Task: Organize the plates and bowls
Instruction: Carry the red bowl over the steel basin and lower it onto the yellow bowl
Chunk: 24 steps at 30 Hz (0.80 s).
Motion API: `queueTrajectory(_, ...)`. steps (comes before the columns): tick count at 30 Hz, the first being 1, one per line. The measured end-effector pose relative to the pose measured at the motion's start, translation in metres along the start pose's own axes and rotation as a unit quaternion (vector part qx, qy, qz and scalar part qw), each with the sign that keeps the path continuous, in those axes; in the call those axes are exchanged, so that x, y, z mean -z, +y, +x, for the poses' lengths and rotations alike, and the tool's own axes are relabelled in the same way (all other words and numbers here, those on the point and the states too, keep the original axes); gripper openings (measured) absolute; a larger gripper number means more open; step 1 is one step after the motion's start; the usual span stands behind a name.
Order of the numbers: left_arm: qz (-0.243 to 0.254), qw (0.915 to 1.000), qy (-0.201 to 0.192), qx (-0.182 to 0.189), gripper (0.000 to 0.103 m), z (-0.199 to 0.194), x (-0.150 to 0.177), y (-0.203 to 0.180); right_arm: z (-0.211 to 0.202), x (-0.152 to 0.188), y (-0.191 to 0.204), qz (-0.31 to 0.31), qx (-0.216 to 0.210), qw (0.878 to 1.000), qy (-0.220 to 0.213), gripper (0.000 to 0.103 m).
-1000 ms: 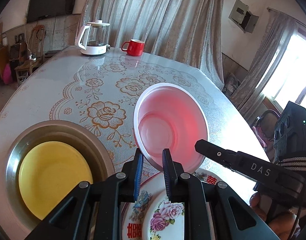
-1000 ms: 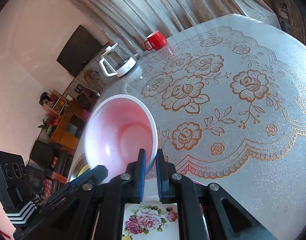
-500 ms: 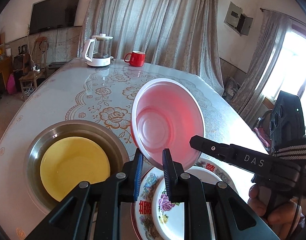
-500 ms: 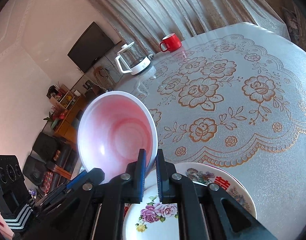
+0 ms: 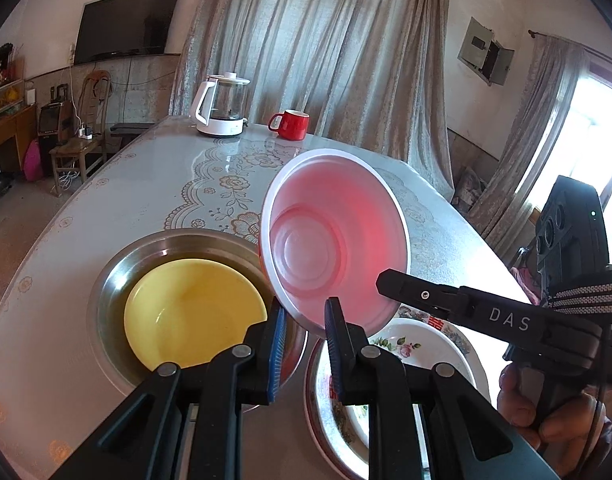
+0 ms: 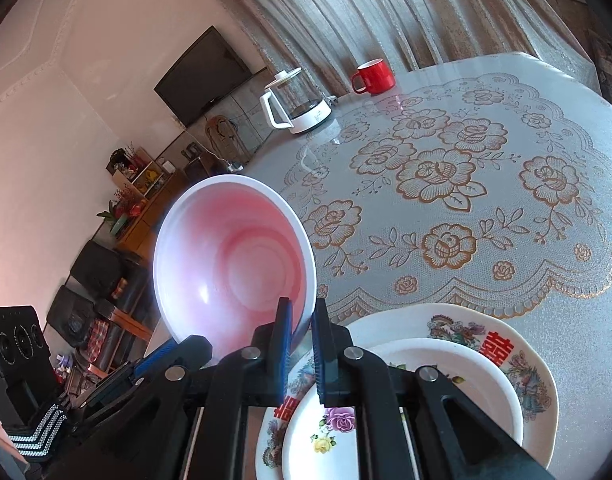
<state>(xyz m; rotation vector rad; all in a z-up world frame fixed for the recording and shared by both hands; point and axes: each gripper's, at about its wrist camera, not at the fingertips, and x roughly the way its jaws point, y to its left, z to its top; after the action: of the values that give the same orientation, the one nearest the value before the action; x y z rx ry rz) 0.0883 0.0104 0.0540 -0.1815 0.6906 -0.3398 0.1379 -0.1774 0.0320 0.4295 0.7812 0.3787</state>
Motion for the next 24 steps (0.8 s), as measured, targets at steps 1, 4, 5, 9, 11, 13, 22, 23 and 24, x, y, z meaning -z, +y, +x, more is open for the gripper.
queueTrajectory(1,-0.003,1.0000,0.000,0.001,0.020,-0.002,0.001,0.004,0.001,0.001,0.003,-0.003,-0.003,1.000,0.003,0.009)
queueTrajectory(4,-0.016,0.9999,-0.004,0.002,0.019,-0.009,0.004,0.016,0.006,0.004,0.012,-0.012,-0.009,1.000,0.010,0.009)
queueTrajectory(5,-0.021,0.9998,-0.005,0.001,0.019,-0.011,0.004,0.020,0.008,0.005,0.016,-0.014,-0.013,1.000,0.012,0.009)
queueTrajectory(9,-0.055,0.9985,-0.005,0.004,0.019,-0.019,0.006,0.041,0.018,0.006,0.031,-0.027,-0.026,0.999,0.026,0.009)
queueTrajectory(11,-0.073,0.9973,-0.004,0.004,0.019,-0.020,0.007,0.052,0.025,0.007,0.039,-0.032,-0.033,0.998,0.035,0.009)
queueTrajectory(13,-0.091,0.9958,-0.001,0.003,0.019,-0.021,0.008,0.061,0.032,0.007,0.047,-0.038,-0.034,0.998,0.045,0.009)
queueTrajectory(22,-0.130,0.9913,0.019,-0.007,0.019,-0.012,0.015,0.086,0.060,0.015,0.062,-0.050,-0.033,0.995,0.085,0.010)
queueTrajectory(23,-0.132,0.9910,0.024,-0.009,0.019,-0.010,0.016,0.087,0.064,0.015,0.061,-0.048,-0.030,0.994,0.091,0.010)
queueTrajectory(24,-0.132,0.9908,0.027,-0.011,0.019,-0.008,0.017,0.088,0.068,0.016,0.059,-0.045,-0.026,0.994,0.097,0.010)
